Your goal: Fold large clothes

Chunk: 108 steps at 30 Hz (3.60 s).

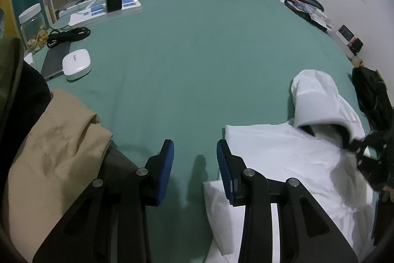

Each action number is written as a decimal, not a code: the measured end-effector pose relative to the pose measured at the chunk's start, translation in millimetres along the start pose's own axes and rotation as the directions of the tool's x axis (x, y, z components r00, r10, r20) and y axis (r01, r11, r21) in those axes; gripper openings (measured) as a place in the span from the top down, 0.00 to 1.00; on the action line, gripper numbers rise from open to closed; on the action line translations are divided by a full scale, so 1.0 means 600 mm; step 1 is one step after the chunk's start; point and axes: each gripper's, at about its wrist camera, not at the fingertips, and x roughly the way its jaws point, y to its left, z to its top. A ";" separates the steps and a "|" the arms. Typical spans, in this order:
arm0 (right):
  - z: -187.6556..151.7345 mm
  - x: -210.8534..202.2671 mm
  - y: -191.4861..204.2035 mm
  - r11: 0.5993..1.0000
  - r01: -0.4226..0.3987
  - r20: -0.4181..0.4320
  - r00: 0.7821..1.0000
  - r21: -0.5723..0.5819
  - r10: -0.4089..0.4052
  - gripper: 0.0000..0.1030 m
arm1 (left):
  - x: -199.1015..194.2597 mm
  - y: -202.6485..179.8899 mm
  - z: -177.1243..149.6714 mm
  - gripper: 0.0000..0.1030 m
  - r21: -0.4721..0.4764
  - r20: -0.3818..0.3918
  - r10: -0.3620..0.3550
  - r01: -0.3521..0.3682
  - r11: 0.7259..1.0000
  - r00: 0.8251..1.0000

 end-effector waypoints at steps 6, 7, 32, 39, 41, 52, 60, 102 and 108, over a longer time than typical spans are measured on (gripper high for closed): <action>-0.001 -0.011 -0.047 0.977 -0.157 -0.060 0.984 0.143 0.167 0.71 | -0.011 -0.008 -0.002 0.63 0.020 0.009 -0.015 0.015 1.000 1.000; 0.000 -0.016 -0.054 0.975 -0.162 -0.072 0.982 0.151 0.174 0.55 | -0.011 -0.008 -0.002 0.63 0.018 0.009 -0.017 0.017 1.000 1.000; 0.164 0.036 -0.153 0.953 -0.244 0.044 0.970 0.179 0.240 0.18 | -0.027 0.076 0.029 0.63 -0.139 0.066 0.052 -0.042 0.989 0.996; 0.122 0.095 -0.081 0.948 -0.317 -0.054 0.947 0.007 0.317 0.01 | -0.019 0.063 0.022 0.63 -0.107 0.044 0.039 -0.034 0.994 0.998; 0.124 0.107 -0.090 0.932 -0.362 -0.064 0.930 0.016 0.362 0.01 | -0.013 0.058 0.021 0.63 -0.094 0.037 0.035 -0.031 0.995 0.999; 0.153 0.124 -0.094 0.900 -0.422 -0.121 0.904 -0.107 0.409 0.10 | 0.009 0.028 0.003 0.63 -0.036 -0.015 0.025 -0.025 0.999 1.000; 0.172 0.072 -0.075 0.894 -0.400 -0.137 0.915 -0.201 0.378 0.70 | 0.005 0.020 0.001 0.63 -0.027 -0.017 0.009 -0.010 1.000 1.000; -0.094 -0.238 0.170 0.969 0.096 0.198 0.970 0.226 -0.143 0.48 | -0.050 -0.120 -0.055 0.63 0.164 0.017 -0.135 0.130 0.978 0.991; -0.052 -0.259 0.039 0.893 0.126 0.181 0.958 0.431 -0.223 0.48 | -0.053 -0.117 -0.049 0.63 0.148 0.029 -0.132 0.126 0.981 0.991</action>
